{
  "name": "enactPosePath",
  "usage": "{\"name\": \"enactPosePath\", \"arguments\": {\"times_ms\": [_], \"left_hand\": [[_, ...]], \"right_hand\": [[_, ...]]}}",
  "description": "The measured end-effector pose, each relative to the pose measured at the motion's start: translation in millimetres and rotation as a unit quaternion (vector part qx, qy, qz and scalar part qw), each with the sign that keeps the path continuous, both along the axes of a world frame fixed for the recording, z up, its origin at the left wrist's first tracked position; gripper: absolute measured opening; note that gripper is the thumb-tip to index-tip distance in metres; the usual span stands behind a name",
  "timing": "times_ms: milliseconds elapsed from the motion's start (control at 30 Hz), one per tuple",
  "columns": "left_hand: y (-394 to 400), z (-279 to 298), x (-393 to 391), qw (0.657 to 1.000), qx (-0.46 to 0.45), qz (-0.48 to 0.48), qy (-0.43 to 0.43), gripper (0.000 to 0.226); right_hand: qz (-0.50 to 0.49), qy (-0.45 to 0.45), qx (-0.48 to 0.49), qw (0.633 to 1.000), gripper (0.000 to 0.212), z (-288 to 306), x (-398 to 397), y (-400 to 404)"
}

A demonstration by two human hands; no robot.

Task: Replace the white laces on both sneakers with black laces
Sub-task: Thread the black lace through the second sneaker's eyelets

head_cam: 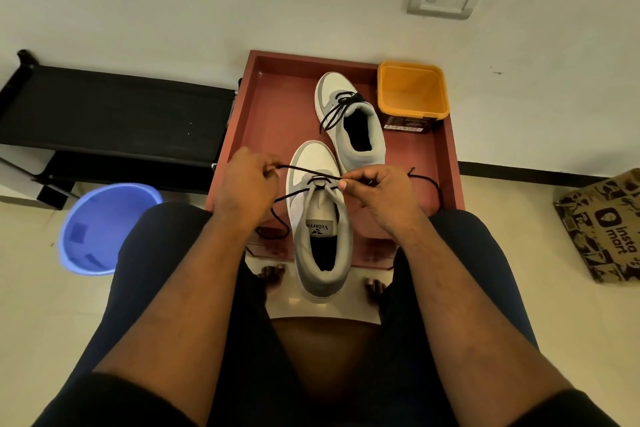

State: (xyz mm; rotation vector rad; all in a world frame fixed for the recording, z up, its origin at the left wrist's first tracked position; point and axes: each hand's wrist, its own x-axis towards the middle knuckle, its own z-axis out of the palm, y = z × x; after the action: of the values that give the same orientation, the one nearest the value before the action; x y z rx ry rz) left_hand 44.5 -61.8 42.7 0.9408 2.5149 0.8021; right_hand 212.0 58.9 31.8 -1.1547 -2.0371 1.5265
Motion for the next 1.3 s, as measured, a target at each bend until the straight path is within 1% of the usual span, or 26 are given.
{"name": "enactPosePath", "arguments": {"times_ms": [33,67,100,133,167,200,233,300,367,400,467,533,567,633,700,800,900,933,1000,1067,1200,1300], "left_hand": [[1,0,4,0.999,0.011,-0.005,0.031,0.041],[4,1,10,0.998,0.039,-0.027,0.036,0.053],[7,1,15,0.995,0.075,-0.061,0.002,0.062],[11,0,21,0.988,0.104,-0.095,-0.070,0.065],[14,-3,27,0.973,0.122,-0.119,-0.158,0.063],[15,-7,31,0.958,0.124,-0.135,-0.222,0.056],[16,-11,32,0.952,0.112,-0.141,-0.246,0.047],[17,-14,30,0.963,0.097,-0.124,-0.220,0.029],[17,-13,23,0.974,0.097,-0.081,-0.188,0.019],[16,-12,19,0.978,0.096,-0.064,-0.175,0.019],[15,-12,17,0.978,0.104,-0.062,-0.170,0.027],[14,-14,23,0.969,0.120,-0.109,-0.186,0.041],[15,-15,26,0.967,0.127,-0.135,-0.177,0.043],[18,-18,31,0.966,0.150,-0.159,-0.140,0.035],[20,-19,30,0.967,0.170,-0.145,-0.125,0.025],[22,-23,26,0.975,0.164,-0.132,-0.074,0.019],[22,-28,28,0.980,0.147,-0.128,-0.031,0.014],[22,-30,29,0.981,0.140,-0.129,-0.026,0.014],[24,-35,32,0.983,0.119,-0.135,-0.023,0.014],[27,-41,34,0.985,0.089,-0.143,-0.026,0.017],[29,-50,40,0.988,0.056,-0.140,-0.022,0.019],[31,-52,45,0.990,0.039,-0.133,-0.008,0.019]], "right_hand": [[0.017,-0.027,0.024,0.999,0.005,-2,-1,-2],[0.035,-0.054,0.056,0.996,0.009,-4,-2,-4],[0.047,-0.071,0.082,0.993,0.012,-5,-3,-6],[0.049,-0.074,0.094,0.992,0.014,-7,-4,-7],[0.045,-0.065,0.094,0.992,0.014,-7,-5,-9],[0.040,-0.054,0.089,0.994,0.013,-6,-5,-9],[0.034,-0.046,0.082,0.995,0.013,-5,-5,-9],[0.025,-0.044,0.075,0.996,0.012,-4,-2,-5],[0.023,-0.047,0.080,0.995,0.011,-3,-1,-3],[0.024,-0.047,0.081,0.995,0.012,-2,-1,-3],[0.029,-0.044,0.083,0.995,0.013,-4,-3,-6],[0.043,-0.038,0.088,0.994,0.012,-7,-6,-9],[0.047,-0.033,0.086,0.995,0.012,-8,-7,-10],[0.038,-0.015,0.073,0.996,0.010,-9,-7,-10],[0.010,-0.012,0.071,0.997,0.008,-8,-7,-8],[-0.009,-0.050,0.095,0.994,0.011,-13,-6,-7],[0.057,-0.140,0.106,0.983,0.032,-21,-9,-11],[0.076,-0.160,0.119,0.977,0.032,-24,-11,-13],[0.067,-0.159,0.135,0.976,0.023,-27,-13,-14],[0.037,-0.138,0.103,0.984,0.018,-27,-13,-14],[-0.023,-0.077,-0.021,0.997,0.009,-25,-10,-12],[-0.044,-0.045,-0.074,0.995,0.011,-24,-10,-14]]}}
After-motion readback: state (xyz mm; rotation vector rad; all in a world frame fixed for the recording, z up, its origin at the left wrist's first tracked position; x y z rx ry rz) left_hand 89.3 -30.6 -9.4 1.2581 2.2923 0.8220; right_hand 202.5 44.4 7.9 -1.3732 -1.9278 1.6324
